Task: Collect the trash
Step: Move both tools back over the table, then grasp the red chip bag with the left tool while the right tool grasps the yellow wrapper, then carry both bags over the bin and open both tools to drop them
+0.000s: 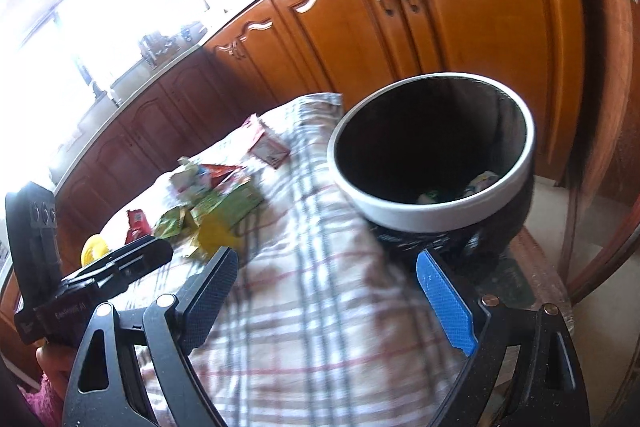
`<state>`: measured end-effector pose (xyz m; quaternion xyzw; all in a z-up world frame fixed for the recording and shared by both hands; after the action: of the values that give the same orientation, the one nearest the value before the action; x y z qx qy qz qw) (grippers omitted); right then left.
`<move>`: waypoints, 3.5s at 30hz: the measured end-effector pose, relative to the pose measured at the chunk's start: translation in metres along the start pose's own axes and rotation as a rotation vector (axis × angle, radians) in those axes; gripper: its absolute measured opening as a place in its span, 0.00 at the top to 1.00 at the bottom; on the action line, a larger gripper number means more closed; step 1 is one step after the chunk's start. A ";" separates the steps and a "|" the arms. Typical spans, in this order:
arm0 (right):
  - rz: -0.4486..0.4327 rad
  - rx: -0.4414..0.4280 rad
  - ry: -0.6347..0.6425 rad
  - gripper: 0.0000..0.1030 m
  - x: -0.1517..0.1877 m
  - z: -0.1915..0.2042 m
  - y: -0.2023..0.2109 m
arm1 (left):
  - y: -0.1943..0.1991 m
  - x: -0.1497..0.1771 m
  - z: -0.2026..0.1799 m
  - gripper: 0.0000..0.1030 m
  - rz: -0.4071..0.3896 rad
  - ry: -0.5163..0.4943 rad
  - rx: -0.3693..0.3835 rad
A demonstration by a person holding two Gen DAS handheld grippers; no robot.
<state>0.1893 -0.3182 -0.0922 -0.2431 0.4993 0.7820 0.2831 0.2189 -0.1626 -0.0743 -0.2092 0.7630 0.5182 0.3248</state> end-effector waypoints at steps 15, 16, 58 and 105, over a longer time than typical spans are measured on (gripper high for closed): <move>0.032 -0.040 0.061 0.10 0.020 0.049 -0.017 | 0.020 0.023 0.069 0.12 -0.006 0.076 -0.094; 0.033 -0.041 0.065 0.10 0.021 0.052 -0.019 | 0.021 0.024 0.074 0.12 -0.007 0.082 -0.099; 0.129 -0.066 0.110 0.99 0.023 0.093 -0.097 | 0.019 -0.008 0.222 0.29 -0.038 0.110 -0.347; -0.043 0.096 -0.008 0.99 -0.028 -0.038 0.005 | -0.032 -0.019 -0.069 0.82 0.025 -0.171 0.118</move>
<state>0.2097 -0.3608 -0.0853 -0.2369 0.5297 0.7518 0.3132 0.2337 -0.2392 -0.0643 -0.1354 0.7642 0.4925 0.3940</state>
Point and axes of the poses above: each gripper's, at about its wrist camera, not at the fingertips, and y roughly against the way its jaws point, z to its left, x to its underside, the point moved 10 cm from there along -y, roughly the way its jaws point
